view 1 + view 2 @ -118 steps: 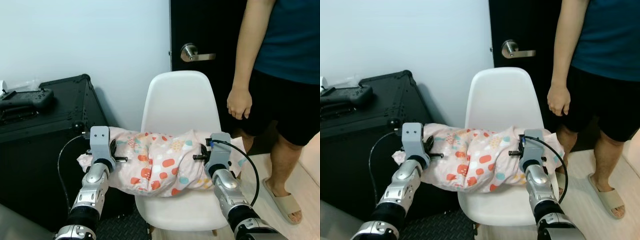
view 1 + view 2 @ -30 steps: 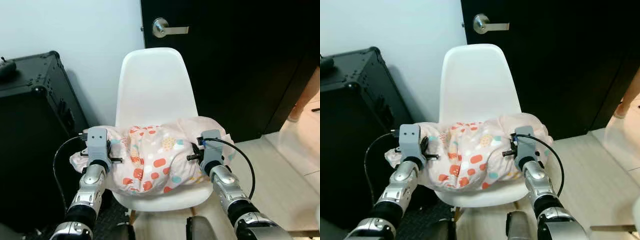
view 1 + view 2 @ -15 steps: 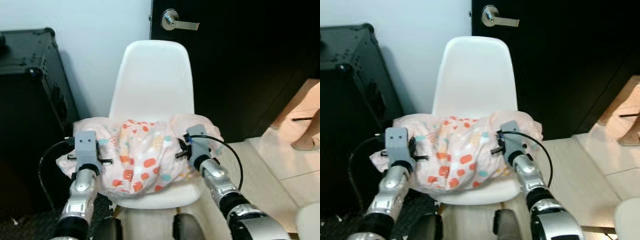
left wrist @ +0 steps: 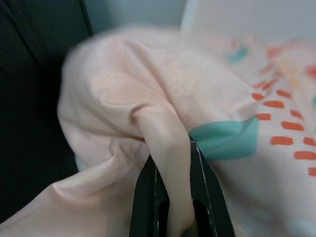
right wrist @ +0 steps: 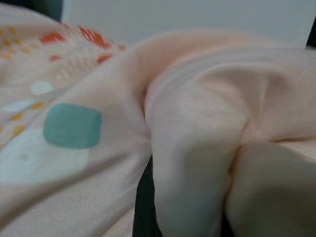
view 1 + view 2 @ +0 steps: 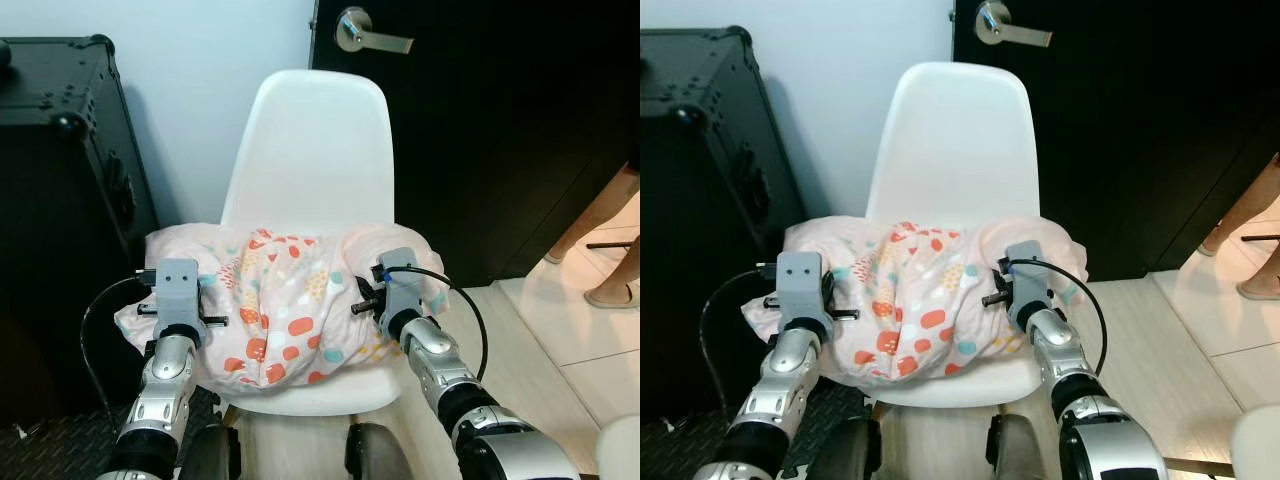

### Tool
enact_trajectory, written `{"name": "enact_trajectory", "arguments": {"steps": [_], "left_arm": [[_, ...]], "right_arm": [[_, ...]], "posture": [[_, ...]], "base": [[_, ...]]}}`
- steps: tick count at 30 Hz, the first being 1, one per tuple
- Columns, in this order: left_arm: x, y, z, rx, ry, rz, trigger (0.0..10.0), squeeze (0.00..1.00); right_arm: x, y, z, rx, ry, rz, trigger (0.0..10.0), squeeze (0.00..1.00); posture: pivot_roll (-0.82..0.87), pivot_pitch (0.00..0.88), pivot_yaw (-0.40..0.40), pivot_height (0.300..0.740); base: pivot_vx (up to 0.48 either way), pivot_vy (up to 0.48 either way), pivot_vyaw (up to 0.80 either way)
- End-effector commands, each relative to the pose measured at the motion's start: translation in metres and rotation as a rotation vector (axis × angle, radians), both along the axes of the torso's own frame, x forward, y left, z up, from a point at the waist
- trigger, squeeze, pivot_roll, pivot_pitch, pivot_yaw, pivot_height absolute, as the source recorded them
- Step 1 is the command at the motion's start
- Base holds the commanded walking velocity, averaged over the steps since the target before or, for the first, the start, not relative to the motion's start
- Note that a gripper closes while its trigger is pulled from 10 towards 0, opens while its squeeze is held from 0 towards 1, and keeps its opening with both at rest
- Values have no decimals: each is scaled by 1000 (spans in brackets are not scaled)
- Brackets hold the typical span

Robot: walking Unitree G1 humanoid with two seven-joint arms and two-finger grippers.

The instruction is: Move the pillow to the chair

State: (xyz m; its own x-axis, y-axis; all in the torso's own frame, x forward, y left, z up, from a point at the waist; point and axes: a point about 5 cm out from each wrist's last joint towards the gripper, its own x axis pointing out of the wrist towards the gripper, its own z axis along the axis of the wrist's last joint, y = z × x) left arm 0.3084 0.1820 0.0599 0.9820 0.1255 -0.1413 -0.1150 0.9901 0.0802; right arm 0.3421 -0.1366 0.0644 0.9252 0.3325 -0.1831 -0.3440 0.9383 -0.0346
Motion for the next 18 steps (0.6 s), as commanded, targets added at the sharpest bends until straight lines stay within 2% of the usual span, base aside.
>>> {"name": "enact_trajectory", "arguments": {"steps": [1, 2, 3, 5, 6, 7, 9, 11, 15, 18], "left_arm": [[-2, -6, -10, 2, 60, -31, 10000, 0], [-5, -7, -15, -15, 87, -37, 10000, 0], [-7, -8, -18, -27, 105, -41, 10000, 12], [-7, -8, -18, -27, 105, -41, 10000, 12], [-9, -7, -20, -40, 108, -30, 10000, 145], [-12, -7, -23, -39, 121, -32, 10000, 1000], [-12, -7, -23, -39, 121, -32, 10000, 1000], [-22, -4, -29, -17, 139, -32, 10000, 1000], [-32, 5, -31, -3, 144, -14, 10000, 1000], [-54, 30, -32, 9, 147, 69, 10000, 1000]], "right_arm": [[0, -2, -4, 16, 43, -33, 10000, 0], [-1, -6, -8, 5, 66, -51, 10000, 0], [-2, -8, -10, -4, 80, -62, 10000, 706], [-2, -8, -10, -4, 80, -62, 10000, 706], [-3, -12, -11, -7, 81, -91, 10000, 976], [-3, -18, -12, -6, 81, -135, 10000, 1000], [-3, -18, -12, -6, 81, -135, 10000, 1000], [-4, -32, -13, 29, 82, -241, 10000, 1000], [-5, -41, -10, 28, 56, -308, 10000, 1000], [-1, -51, 6, 46, -78, -380, 10000, 1000]], "posture": [[26, 85, -119, 585], [24, 84, -118, 585], [24, 84, -118, 585], [24, 84, -118, 585], [24, 80, -115, 585], [24, 76, -110, 585], [24, 76, -110, 585], [23, 72, -105, 585], [21, 69, -104, 585], [31, 66, -105, 585]], "base": [[0, 0, 0], [0, 0, 0], [0, 0, 0], [0, 0, 0], [0, 0, 0], [0, 0, 0], [0, 0, 0], [0, 0, 0], [0, 0, 0], [0, 0, 0]]}}
